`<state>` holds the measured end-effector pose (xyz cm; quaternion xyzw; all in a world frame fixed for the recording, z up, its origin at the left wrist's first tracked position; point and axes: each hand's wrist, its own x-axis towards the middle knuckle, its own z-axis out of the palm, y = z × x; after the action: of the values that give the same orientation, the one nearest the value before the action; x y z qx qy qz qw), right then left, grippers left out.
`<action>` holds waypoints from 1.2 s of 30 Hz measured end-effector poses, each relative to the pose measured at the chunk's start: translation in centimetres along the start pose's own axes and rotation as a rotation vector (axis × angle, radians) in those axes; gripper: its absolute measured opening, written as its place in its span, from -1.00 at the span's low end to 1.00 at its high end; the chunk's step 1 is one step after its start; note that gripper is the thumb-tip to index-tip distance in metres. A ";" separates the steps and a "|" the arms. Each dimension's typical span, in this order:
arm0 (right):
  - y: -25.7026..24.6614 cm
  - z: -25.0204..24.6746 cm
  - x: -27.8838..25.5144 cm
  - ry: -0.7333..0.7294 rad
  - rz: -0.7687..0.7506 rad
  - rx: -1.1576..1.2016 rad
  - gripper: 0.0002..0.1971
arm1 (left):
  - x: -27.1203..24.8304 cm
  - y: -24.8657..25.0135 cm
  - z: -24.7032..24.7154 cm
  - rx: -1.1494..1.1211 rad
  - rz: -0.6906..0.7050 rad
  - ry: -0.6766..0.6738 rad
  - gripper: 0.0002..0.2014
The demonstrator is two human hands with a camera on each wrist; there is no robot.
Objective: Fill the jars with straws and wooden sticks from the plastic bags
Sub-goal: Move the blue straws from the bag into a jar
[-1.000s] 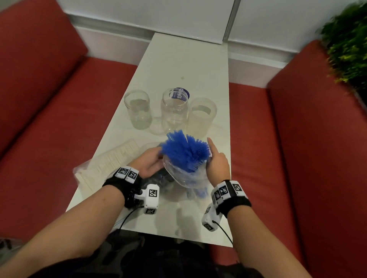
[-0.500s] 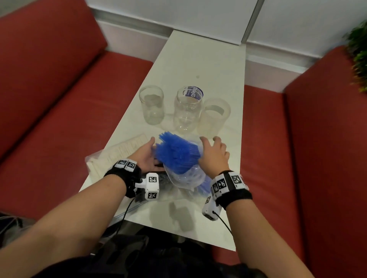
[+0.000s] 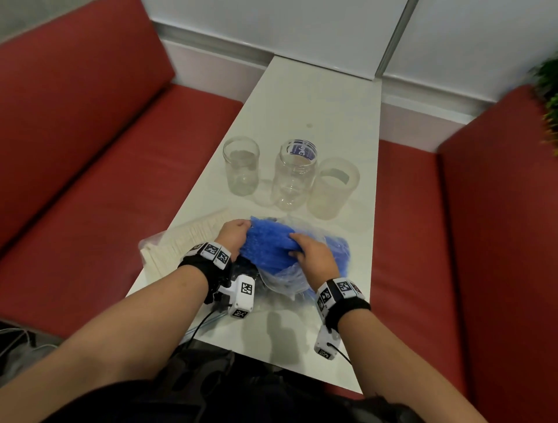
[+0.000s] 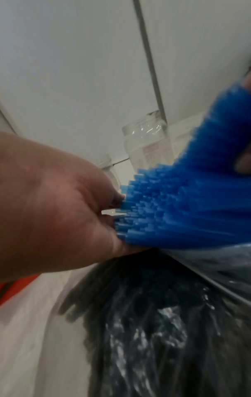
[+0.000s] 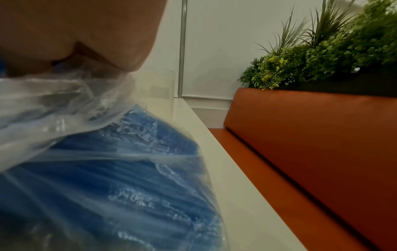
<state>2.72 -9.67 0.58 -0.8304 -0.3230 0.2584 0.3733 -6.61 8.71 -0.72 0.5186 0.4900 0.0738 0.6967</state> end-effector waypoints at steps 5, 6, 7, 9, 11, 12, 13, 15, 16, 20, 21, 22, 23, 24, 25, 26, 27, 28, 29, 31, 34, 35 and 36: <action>-0.4 0.5 -0.2 0.037 -0.130 -0.315 -0.81 | 0.4 1.3 0.1 0.346 0.185 0.017 -0.72; -0.6 0.8 -0.3 0.044 -0.084 -0.284 -0.86 | 0.4 1.4 0.2 0.382 0.198 0.015 -0.72; -1.1 1.0 -0.6 0.073 -0.069 -0.206 -0.90 | 0.4 1.5 0.2 0.403 0.205 0.004 -0.73; -1.9 1.5 -0.3 0.117 -0.065 -0.114 -0.93 | 0.1 1.5 0.3 0.416 0.203 -0.014 -0.73; -2.8 1.1 -0.4 0.040 -0.041 -0.160 -0.88 | -0.1 1.8 0.3 0.430 0.217 -0.006 -0.71; -2.9 0.9 -0.1 0.065 -0.067 -0.205 -0.79 | -0.3 2.2 0.2 0.451 0.232 0.003 -0.69; -3.2 0.9 0.2 0.059 -0.108 -0.208 -0.74 | -0.4 2.6 0.2 0.476 0.251 0.003 -0.67; -3.9 0.9 -0.2 -0.004 -0.129 -0.160 -0.76 | -0.6 3.4 0.3 0.537 0.291 -0.027 -0.64; -4.0 1.0 -0.1 -0.031 -0.157 -0.137 -0.78 | -0.8 3.8 0.4 0.568 0.310 -0.045 -0.63; -5.1 -0.2 -0.2 -0.053 -0.193 -0.205 -0.80 | -1.5 5.2 0.6 0.580 0.394 -0.031 -0.68; -5.7 -0.7 0.0 -0.030 -0.206 -0.133 -0.82 | -1.7 5.7 0.5 0.551 0.419 -0.004 -0.69; -6.1 -1.3 0.1 -0.021 -0.210 -0.055 -0.85 | -1.8 6.2 0.4 0.513 0.443 0.019 -0.70; -6.4 -1.9 0.4 -0.018 -0.195 -0.017 -0.89 | -1.9 6.7 0.4 0.466 0.460 0.025 -0.71; -6.9 -2.3 0.6 0.003 -0.196 -0.010 -0.92 | -2.0 7.2 0.4 0.406 0.464 0.006 -0.71; -7.1 -2.7 0.7 -0.008 -0.180 0.013 -0.93 | -2.3 7.6 0.5 0.340 0.450 -0.032 -0.71; -7.1 -2.9 0.8 -0.021 -0.160 0.039 -0.93 | -2.7 7.9 0.7 0.282 0.428 -0.075 -0.71; -7.2 -3.2 0.6 -0.041 -0.140 0.048 -0.92 | -3.0 8.1 0.8 0.242 0.408 -0.112 -0.71; -7.6 -3.5 0.6 -0.054 -0.134 0.051 -0.92 | -3.2 8.2 0.9 0.219 0.394 -0.148 -0.71; -8.1 -4.0 0.7 -0.054 -0.144 0.062 -0.91 | -3.5 8.3 1.0 0.207 0.383 -0.192 -0.71; -9.7 -5.2 1.0 -0.034 -0.199 0.111 -0.87 | -3.7 8.4 1.0 0.194 0.350 -0.283 -0.71; -13.1 -7.9 1.3 0.034 -0.286 0.238 -0.84 | -3.7 8.4 1.3 0.188 0.310 -0.334 -0.71; -14.1 -8.8 1.2 0.063 -0.309 0.281 -0.83 | -3.8 8.4 1.5 0.175 0.309 -0.331 -0.72; -15.0 -9.8 1.1 0.085 -0.333 0.327 -0.84 | -3.7 8.4 1.6 0.154 0.312 -0.327 -0.73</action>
<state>4.84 -5.65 17.92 -0.7044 -0.3935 0.2070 0.5533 -3.88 9.17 8.20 0.6450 0.2887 0.0580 0.7052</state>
